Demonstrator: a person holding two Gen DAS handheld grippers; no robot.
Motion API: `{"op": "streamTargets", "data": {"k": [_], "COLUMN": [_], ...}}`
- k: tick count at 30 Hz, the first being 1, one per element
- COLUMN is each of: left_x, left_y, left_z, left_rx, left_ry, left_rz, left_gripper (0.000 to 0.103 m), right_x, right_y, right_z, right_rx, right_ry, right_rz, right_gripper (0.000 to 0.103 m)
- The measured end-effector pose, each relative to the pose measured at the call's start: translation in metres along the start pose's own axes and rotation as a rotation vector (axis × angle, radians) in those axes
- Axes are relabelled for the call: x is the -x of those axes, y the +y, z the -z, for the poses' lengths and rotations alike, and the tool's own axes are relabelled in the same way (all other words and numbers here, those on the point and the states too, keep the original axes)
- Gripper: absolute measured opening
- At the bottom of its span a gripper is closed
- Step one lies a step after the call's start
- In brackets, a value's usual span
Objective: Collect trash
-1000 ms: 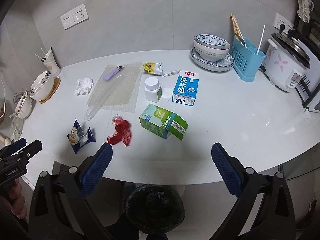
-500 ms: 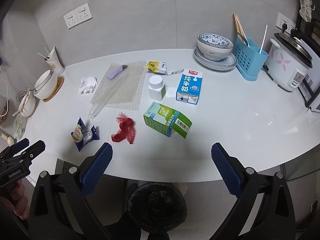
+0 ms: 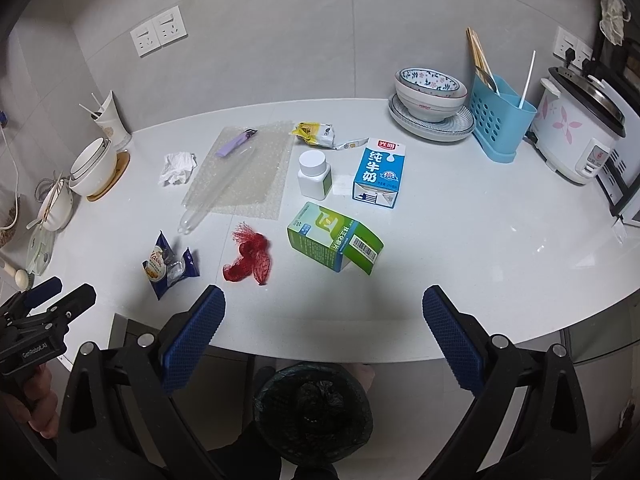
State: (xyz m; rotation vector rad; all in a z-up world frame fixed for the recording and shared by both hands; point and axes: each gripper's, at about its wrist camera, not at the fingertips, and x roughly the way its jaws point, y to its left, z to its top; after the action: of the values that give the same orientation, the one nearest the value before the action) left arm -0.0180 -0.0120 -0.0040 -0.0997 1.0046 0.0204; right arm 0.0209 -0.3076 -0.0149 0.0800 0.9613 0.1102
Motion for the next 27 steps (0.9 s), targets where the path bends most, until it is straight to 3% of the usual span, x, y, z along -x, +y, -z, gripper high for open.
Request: {"op": "streamTargets", "data": {"k": [27], "left_x": [0.0008], "left_y": [0.0057], "left_z": [-0.0046], "left_rx": [-0.005], "left_ry": [0.005], "left_rz": [-0.007], "left_gripper": [0.097], "right_x": [-0.0066], "right_y": [0.0075], "right_z": [-0.0056], "right_rx": [0.007], "right_ry": [0.005], "right_rz": [-0.013], "right_gripper": [0.095]}}
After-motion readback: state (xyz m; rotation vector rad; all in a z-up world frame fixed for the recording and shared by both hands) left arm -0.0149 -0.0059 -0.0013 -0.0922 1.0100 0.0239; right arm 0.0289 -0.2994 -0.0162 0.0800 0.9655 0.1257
